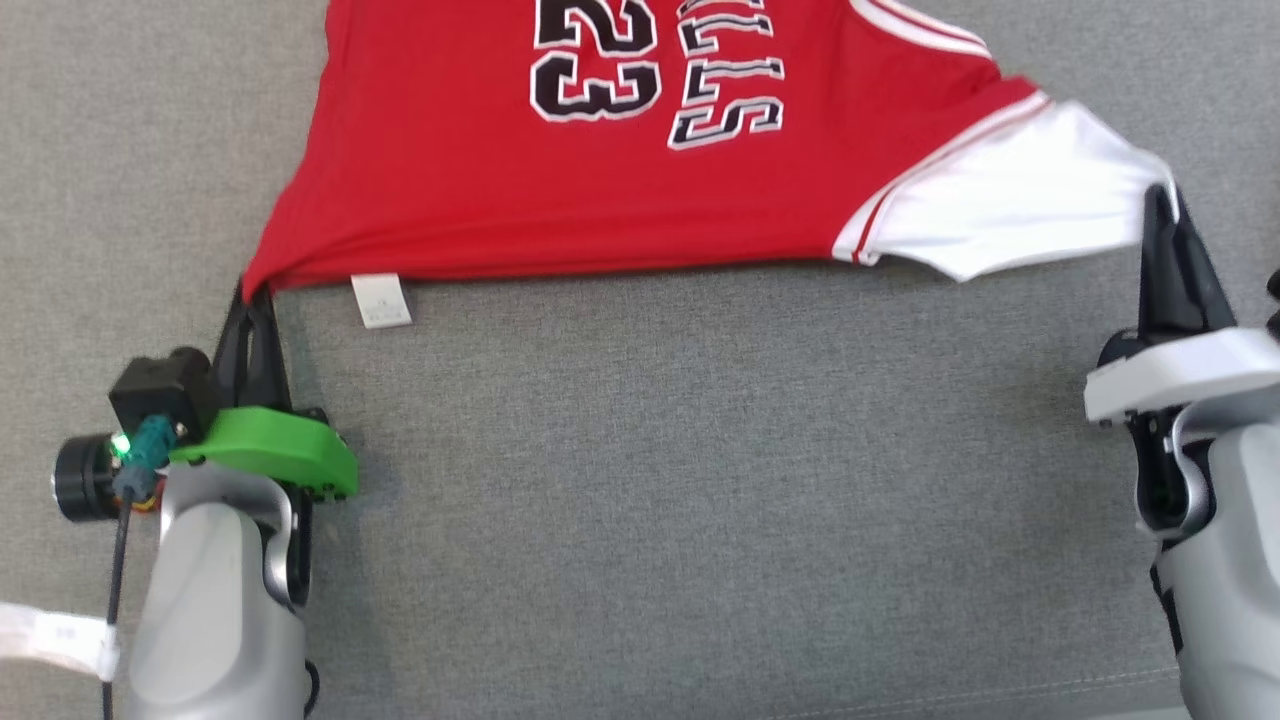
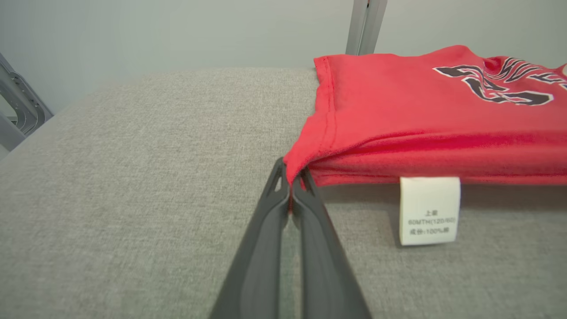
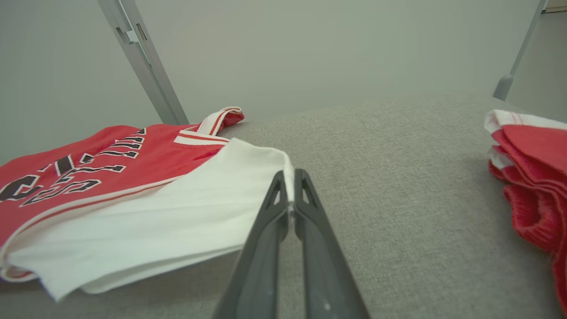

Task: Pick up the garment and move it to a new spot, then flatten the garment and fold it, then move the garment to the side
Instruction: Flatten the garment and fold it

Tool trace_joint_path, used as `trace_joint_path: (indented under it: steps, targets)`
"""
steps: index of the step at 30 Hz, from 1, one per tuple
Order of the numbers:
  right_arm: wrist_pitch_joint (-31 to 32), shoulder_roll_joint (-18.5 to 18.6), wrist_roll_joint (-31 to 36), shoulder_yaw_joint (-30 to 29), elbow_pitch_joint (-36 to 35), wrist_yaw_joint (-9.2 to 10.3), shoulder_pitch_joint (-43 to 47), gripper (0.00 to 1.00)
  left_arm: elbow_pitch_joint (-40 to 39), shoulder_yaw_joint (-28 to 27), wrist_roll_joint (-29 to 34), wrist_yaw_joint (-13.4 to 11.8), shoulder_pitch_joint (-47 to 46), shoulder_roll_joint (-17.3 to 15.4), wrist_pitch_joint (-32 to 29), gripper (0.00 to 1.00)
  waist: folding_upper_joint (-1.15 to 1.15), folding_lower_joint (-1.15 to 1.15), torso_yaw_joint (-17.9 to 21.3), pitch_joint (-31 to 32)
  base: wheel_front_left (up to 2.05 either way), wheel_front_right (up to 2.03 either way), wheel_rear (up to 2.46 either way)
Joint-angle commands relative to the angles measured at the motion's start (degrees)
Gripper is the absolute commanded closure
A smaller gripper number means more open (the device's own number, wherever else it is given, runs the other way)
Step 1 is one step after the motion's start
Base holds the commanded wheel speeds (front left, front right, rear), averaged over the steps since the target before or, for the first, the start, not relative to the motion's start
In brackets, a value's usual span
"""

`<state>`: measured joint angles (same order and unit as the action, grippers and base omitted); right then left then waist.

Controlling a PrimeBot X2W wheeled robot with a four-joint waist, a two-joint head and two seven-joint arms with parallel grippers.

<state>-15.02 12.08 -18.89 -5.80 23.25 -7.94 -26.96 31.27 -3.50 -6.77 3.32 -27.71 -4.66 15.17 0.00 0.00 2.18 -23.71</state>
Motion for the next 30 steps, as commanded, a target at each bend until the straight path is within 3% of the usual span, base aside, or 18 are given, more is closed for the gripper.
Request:
trace_joint_path:
  steps: [1,10,18,30]
  targets:
    - [-0.18,0.67,-1.12,-0.03,0.07,0.71,2.46,1.00,0.00,-0.95,0.16,-0.04,2.46,-0.40,-0.06,1.00,0.00,0.00,0.14,5.58,0.00,0.00,0.00]
    - [-0.18,-0.30,-4.85,3.37,1.62,0.58,15.63,1.00,0.17,-1.89,-1.14,0.51,14.50,1.32,-0.04,1.00,0.00,0.00,-0.09,14.99,0.00,0.00,0.00]
    - [-0.18,-0.42,-6.40,5.99,3.36,0.57,25.65,1.00,-0.58,-0.16,-4.93,-0.56,24.69,1.45,-0.04,1.00,0.00,0.00,0.06,22.00,0.00,0.00,0.00]
    - [-0.18,0.08,-8.79,7.23,0.84,0.56,32.20,1.00,-4.99,2.03,-6.17,0.10,33.78,1.48,-0.04,1.00,0.00,0.00,-0.42,24.20,0.00,0.00,0.00]
